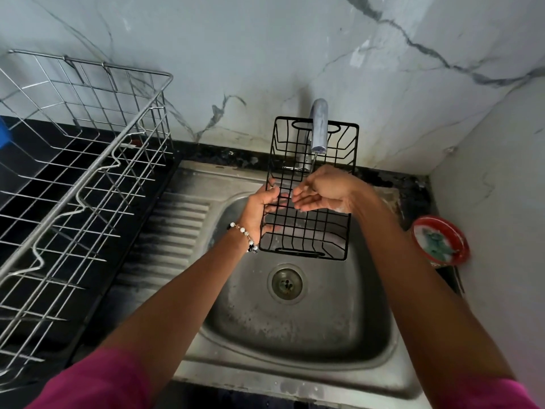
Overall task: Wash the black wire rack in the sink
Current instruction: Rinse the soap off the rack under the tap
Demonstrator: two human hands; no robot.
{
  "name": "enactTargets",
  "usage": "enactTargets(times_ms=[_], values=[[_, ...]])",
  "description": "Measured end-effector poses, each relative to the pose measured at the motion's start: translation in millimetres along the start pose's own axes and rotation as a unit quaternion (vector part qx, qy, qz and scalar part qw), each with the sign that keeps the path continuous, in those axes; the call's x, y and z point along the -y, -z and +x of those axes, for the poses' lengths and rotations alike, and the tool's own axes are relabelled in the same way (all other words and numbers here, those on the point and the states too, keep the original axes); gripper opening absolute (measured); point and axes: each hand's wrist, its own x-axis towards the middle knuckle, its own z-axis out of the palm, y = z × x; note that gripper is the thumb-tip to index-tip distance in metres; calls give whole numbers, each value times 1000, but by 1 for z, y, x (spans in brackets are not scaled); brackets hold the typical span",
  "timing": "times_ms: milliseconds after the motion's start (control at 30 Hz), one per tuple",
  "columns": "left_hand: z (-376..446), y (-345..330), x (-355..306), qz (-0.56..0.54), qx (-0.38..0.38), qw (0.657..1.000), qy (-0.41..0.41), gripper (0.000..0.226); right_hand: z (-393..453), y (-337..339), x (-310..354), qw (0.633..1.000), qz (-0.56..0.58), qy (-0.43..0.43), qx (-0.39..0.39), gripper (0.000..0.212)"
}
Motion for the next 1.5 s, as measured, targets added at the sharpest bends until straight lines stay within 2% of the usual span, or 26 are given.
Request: enactTargets(times_ms=[100, 233, 367, 467, 567, 633, 733, 800, 967, 1033, 1167, 1233, 1333, 1433, 1500], values=[[2, 2, 3, 5, -9, 1000, 7, 15, 0, -1, -3, 1000, 1, -4, -1, 27], [2, 0, 5, 5, -17, 1000, 19, 30, -2, -2, -5, 1000, 13, -10, 12, 27], [0, -1, 6, -8, -26, 999, 31, 22, -1, -2, -10, 1000, 13, -8, -4, 26], [0, -1, 6, -10, -30, 999, 34, 38, 0, -1, -15, 1000, 19, -12, -18, 27], [-1, -1, 4, -11, -41, 999, 33, 43, 0, 2, -16, 999, 16, -17, -50, 25], [-1, -1, 3, -5, -46, 998, 30, 43, 2, 4, -14, 997, 55, -17, -54, 26], [-4, 0, -1, 20, -53, 998, 13, 39, 4, 5, -5, 982, 190, -11, -12, 28], [-6, 3, -6, 55, -58, 997, -8, 43, 7, 5, 1, 972, 233, 4, 4, 30], [-8, 19, -28, 145, -79, 985, -53, 71, 13, 10, 11, 979, 201, 24, 30, 30], [-11, 26, -35, 163, -88, 980, -68, 73, 17, 9, 11, 974, 220, 30, 33, 28], [-19, 32, -44, 227, -87, 964, -109, 80, 20, -3, 7, 998, 53, 20, 25, 26], [-23, 33, -47, 238, -88, 960, -119, 81, 19, -7, 8, 996, 80, 25, 22, 28], [-28, 36, -49, 247, -92, 957, -122, 81, 25, -5, 10, 995, 50, 41, -80, 28], [-30, 37, -50, 245, -97, 957, -117, 81, 25, -6, 7, 998, 61, 17, -26, 29], [-31, 37, -50, 246, -95, 958, -115, 81, 27, -6, 5, 996, 67, 17, -48, 26]])
